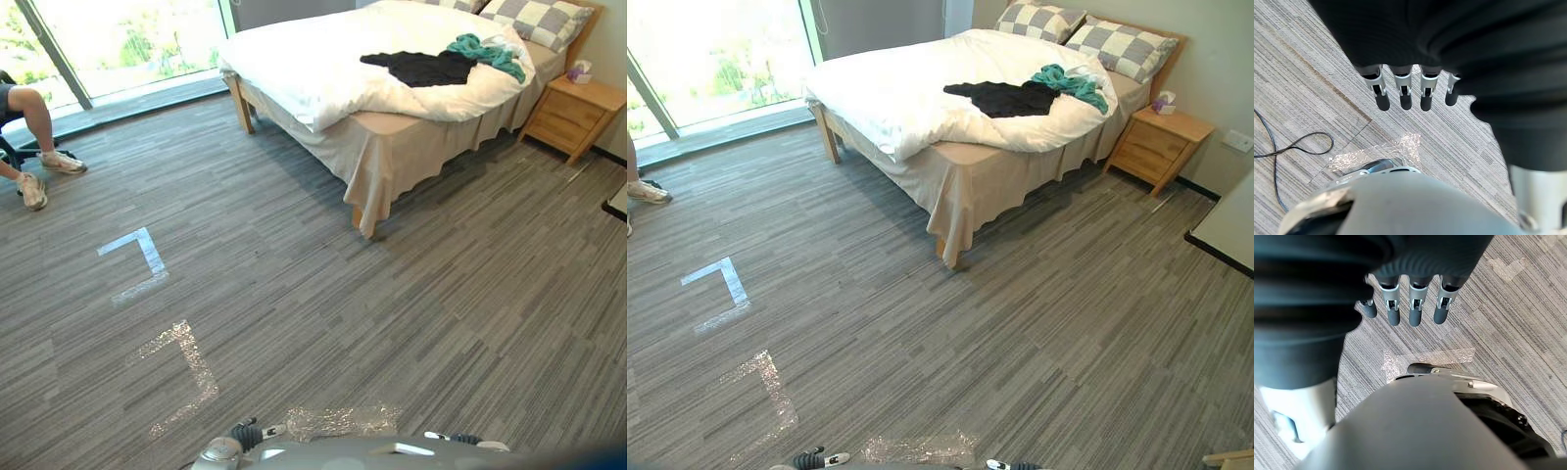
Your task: Tidy the bed and pick cloth on bed and put in laundry
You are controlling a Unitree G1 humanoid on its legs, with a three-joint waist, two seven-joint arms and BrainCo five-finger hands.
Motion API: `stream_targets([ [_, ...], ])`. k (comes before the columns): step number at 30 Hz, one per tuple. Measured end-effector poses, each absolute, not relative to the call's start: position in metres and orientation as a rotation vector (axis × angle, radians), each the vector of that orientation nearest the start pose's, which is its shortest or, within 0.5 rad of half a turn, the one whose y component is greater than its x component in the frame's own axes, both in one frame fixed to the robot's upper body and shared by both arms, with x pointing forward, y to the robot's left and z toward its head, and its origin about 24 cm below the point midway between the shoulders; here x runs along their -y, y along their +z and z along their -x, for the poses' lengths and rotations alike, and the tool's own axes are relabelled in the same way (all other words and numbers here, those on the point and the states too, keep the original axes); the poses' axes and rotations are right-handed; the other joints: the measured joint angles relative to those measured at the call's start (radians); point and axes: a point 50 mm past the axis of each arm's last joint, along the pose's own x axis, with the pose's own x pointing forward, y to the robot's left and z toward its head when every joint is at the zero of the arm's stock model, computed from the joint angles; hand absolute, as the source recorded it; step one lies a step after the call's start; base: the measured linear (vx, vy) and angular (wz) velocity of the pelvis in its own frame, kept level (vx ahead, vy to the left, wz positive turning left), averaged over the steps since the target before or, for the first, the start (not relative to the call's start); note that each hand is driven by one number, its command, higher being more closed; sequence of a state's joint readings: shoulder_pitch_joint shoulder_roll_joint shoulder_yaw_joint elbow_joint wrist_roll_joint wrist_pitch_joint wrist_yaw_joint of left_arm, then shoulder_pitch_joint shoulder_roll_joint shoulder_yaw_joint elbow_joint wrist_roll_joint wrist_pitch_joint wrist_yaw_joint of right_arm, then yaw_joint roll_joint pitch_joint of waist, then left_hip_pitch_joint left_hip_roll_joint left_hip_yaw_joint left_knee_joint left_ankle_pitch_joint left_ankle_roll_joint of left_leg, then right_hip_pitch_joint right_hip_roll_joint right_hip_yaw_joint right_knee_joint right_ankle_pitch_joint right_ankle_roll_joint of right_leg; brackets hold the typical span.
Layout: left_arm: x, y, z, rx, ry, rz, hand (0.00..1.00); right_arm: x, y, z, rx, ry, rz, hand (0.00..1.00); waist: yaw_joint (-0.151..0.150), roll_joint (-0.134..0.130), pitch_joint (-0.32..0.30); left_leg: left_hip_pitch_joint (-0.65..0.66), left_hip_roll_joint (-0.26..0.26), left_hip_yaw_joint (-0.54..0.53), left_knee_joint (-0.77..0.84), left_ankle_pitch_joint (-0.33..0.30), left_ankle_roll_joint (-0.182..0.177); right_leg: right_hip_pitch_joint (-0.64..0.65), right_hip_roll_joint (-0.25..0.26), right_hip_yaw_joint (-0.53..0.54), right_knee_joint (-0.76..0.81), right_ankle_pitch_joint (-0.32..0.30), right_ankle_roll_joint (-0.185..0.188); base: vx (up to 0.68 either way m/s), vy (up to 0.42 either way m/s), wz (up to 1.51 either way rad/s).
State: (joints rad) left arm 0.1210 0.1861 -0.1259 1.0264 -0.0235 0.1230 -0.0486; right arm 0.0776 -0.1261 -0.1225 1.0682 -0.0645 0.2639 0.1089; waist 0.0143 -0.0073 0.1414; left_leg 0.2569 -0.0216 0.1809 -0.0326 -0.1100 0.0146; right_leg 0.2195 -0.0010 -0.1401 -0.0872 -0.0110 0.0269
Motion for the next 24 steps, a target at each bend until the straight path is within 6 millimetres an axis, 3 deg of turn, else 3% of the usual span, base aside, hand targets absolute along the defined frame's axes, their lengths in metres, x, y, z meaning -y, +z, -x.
stream_targets([
  [24,-0.2084,-0.166,-0.0649,-1.292,0.016,-0.179,0.0,0.2082,-0.1686,-0.0652,-1.331,-0.132,-0.052,0.0,-0.004,0.0,0.0,0.003,0.0,0.004,-0.002,0.0,0.0,0.002,0.002,0.008,-0.007,0.005,-0.006,-0.03,-0.018,-0.01],
])
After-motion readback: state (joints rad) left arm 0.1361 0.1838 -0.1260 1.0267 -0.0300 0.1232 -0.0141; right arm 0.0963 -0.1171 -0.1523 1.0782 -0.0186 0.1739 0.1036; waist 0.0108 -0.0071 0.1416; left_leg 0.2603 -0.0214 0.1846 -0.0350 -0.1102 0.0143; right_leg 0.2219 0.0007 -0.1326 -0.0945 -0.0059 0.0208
